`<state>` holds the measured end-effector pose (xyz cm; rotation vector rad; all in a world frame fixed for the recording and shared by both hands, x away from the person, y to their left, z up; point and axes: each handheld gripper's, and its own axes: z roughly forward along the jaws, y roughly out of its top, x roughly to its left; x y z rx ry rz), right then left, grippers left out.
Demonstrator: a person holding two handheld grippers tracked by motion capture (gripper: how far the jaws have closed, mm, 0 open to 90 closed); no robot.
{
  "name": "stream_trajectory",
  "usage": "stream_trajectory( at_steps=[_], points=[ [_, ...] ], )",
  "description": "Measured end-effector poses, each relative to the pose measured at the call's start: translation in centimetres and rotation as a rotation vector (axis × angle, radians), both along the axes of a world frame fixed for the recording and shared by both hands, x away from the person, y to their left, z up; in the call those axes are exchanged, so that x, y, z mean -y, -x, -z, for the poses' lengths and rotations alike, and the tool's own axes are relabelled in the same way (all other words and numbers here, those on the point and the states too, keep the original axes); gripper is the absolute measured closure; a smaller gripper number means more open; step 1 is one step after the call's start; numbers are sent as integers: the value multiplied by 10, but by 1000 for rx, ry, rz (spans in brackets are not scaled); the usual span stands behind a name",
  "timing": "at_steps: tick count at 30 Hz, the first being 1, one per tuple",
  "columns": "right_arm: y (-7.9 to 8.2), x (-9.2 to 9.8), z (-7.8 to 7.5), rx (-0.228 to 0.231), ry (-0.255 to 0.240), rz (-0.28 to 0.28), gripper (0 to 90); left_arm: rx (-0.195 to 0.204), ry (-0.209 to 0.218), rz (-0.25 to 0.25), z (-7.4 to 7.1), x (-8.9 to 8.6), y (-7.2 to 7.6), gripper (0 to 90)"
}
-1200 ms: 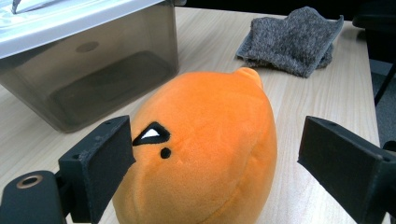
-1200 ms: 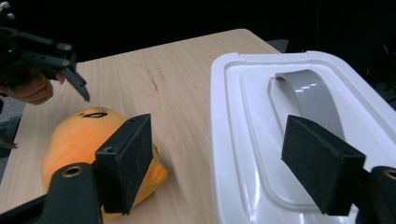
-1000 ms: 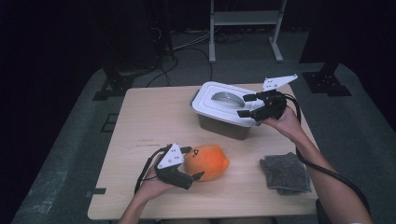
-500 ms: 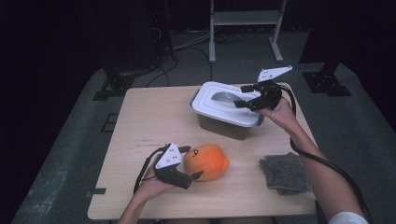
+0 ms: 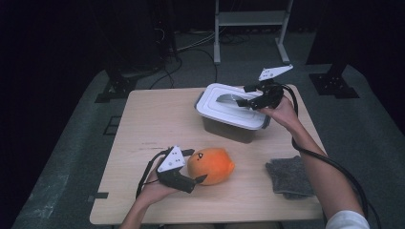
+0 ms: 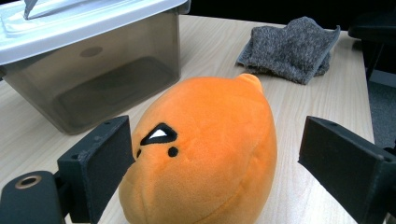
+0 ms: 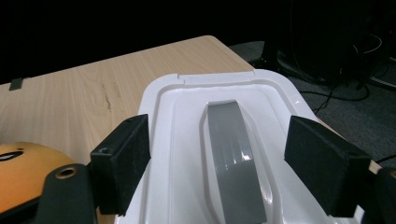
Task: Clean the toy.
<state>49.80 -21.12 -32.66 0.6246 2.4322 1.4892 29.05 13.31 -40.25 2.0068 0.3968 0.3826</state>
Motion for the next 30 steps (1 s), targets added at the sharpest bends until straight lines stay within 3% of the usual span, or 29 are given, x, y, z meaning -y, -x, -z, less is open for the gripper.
stream_trajectory(
  at_steps=[30],
  points=[
    [-21,-25,12,-17,66,-19,259,-8,5,6,0,-2,0,82]
  ],
)
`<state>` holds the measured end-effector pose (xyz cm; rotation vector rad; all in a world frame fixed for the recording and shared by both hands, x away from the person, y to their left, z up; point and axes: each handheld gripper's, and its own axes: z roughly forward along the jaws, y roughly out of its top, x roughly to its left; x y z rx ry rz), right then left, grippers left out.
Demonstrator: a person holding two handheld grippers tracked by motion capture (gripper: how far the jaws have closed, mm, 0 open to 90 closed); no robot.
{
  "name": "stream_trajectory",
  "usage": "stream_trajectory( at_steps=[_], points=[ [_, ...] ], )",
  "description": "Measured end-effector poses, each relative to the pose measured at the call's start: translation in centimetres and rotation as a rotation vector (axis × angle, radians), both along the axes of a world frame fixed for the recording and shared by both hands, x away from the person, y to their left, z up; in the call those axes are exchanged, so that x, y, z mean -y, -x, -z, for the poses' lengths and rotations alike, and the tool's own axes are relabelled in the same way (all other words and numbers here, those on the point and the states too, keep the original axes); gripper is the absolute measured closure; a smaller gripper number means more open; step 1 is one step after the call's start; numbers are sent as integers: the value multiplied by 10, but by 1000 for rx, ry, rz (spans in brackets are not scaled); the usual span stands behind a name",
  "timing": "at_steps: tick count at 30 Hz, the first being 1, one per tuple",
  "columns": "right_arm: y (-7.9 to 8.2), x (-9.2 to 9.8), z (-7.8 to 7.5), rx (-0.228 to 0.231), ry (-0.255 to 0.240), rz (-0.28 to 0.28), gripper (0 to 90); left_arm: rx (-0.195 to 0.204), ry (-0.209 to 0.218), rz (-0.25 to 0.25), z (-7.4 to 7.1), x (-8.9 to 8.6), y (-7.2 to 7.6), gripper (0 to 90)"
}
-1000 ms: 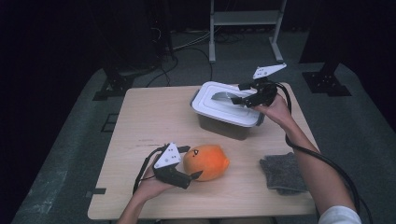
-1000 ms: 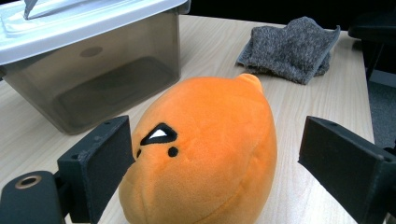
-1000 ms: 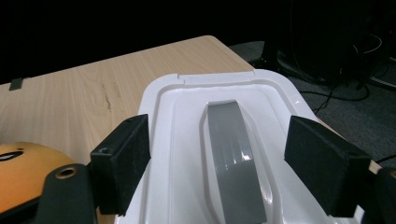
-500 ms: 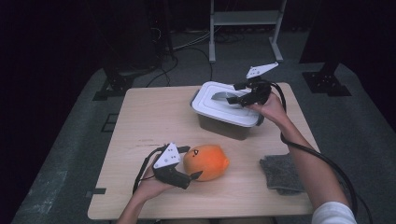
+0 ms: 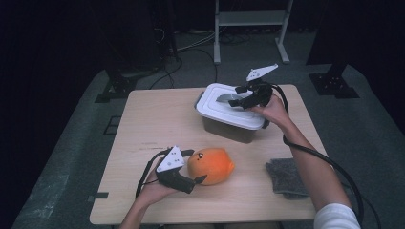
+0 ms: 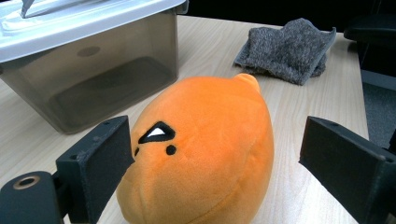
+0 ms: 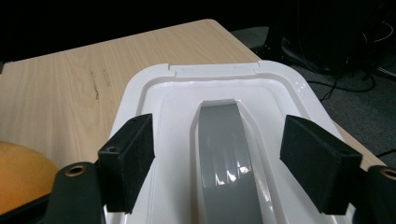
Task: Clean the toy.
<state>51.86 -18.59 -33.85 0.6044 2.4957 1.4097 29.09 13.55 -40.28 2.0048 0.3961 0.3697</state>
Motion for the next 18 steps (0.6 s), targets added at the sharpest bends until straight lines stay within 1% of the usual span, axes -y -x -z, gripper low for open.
stream_trajectory(
  at_steps=[9,11,15,16,18],
  points=[
    [-4,-3,5,0,24,3,307,-4,3,5,0,-1,-1,82],
    [-4,-4,5,3,35,1,339,-5,9,4,0,-1,-1,82],
    [-4,-5,5,4,38,0,391,-5,8,9,0,-1,-1,82],
    [-4,-5,5,4,36,-4,418,-5,8,9,0,-1,0,82],
    [-4,-5,5,7,39,-8,432,-4,9,8,-1,-1,0,82]
  ],
)
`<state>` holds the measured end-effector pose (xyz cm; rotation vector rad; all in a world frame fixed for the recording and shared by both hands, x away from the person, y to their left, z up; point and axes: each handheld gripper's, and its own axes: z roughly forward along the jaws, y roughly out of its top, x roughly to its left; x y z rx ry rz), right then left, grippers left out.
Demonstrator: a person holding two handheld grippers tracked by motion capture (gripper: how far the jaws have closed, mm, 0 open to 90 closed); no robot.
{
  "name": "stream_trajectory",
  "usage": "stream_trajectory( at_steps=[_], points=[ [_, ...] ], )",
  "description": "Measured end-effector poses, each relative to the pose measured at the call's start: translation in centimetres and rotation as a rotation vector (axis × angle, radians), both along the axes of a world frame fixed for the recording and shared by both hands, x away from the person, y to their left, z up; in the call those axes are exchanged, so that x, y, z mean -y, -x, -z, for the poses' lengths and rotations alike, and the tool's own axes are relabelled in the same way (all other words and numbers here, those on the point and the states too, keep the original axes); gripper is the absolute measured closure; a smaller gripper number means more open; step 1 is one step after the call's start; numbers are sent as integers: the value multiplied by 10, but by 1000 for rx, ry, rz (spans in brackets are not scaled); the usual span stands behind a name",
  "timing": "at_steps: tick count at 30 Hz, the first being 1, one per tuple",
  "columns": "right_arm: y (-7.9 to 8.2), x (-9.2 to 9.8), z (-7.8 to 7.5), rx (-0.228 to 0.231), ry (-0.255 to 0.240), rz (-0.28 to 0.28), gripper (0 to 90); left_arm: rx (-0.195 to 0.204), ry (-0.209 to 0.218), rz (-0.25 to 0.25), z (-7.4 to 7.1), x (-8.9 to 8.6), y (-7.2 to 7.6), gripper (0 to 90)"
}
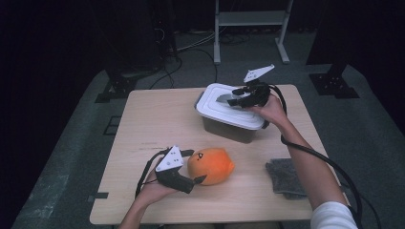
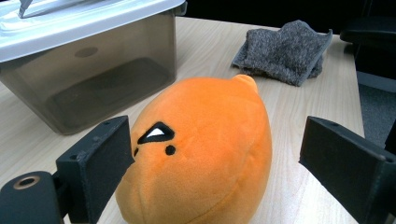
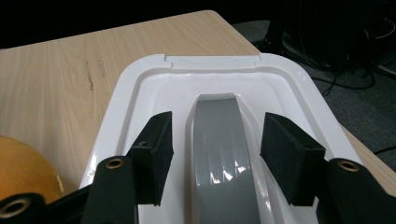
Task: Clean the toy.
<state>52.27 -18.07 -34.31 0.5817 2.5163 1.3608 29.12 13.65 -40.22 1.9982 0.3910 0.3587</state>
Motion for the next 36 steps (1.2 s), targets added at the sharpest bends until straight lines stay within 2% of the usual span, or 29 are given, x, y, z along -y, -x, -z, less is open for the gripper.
stream_trajectory(
  at_steps=[18,29,36],
  points=[
    [0,1,3,14,10,-12,631,-8,8,7,-1,0,0,82],
    [1,1,2,13,9,-19,656,-7,8,10,-1,0,1,82],
    [2,0,0,25,29,-27,658,-10,8,11,-1,0,1,83]
  ],
)
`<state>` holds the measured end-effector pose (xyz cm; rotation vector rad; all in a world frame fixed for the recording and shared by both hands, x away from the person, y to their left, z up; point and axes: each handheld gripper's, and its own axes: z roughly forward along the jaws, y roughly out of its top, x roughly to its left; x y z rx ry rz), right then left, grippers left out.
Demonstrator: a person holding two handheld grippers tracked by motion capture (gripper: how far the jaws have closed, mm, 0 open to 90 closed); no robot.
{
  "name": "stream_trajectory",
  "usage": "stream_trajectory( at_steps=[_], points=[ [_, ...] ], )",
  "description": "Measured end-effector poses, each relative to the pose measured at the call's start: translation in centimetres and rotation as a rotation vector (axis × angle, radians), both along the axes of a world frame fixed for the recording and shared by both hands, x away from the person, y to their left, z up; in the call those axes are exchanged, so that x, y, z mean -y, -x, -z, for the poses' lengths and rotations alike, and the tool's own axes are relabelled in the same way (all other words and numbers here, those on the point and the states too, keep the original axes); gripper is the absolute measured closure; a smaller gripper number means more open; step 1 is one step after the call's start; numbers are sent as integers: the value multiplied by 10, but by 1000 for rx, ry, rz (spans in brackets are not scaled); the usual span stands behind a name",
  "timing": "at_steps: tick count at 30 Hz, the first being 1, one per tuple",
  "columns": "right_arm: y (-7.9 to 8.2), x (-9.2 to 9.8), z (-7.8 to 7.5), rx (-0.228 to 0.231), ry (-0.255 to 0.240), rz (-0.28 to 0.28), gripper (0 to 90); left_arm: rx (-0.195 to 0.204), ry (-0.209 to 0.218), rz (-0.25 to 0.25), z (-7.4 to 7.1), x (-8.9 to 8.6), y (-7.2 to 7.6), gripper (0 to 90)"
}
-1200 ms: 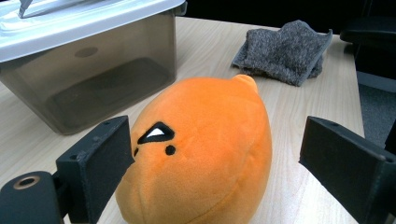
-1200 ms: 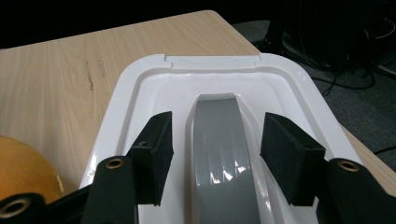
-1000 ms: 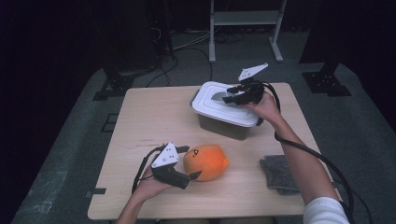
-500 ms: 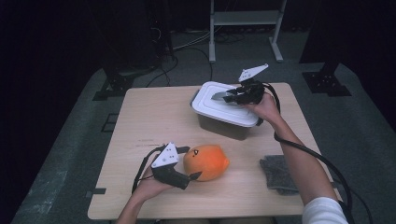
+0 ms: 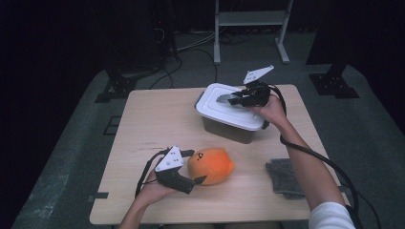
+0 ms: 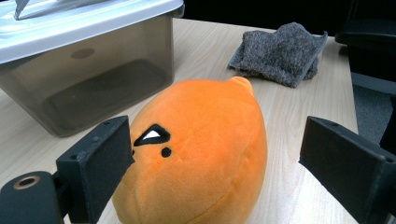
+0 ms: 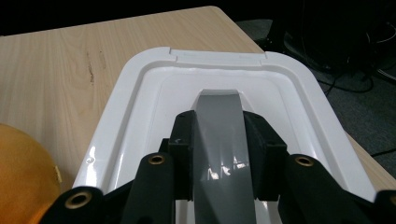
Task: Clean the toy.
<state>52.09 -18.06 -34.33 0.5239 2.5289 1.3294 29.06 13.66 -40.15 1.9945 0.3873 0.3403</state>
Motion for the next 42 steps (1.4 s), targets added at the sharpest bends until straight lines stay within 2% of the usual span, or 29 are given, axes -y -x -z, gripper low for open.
stream_trajectory(
  at_steps=[7,12,18,24,34,42],
  points=[
    [1,1,-5,-3,-12,-6,659,4,-3,0,-1,-1,0,82],
    [8,4,-16,21,-10,-26,659,4,-2,0,-1,-1,0,82],
    [23,15,-36,45,-21,-51,659,4,6,-5,-1,-1,1,82],
    [47,34,-49,60,-36,-81,659,8,9,-10,-2,-2,1,82],
    [87,67,-49,48,-90,-120,659,4,16,-10,-2,-1,3,82],
    [115,100,-37,19,-137,-127,658,4,20,-14,-3,-1,3,82]
  ],
)
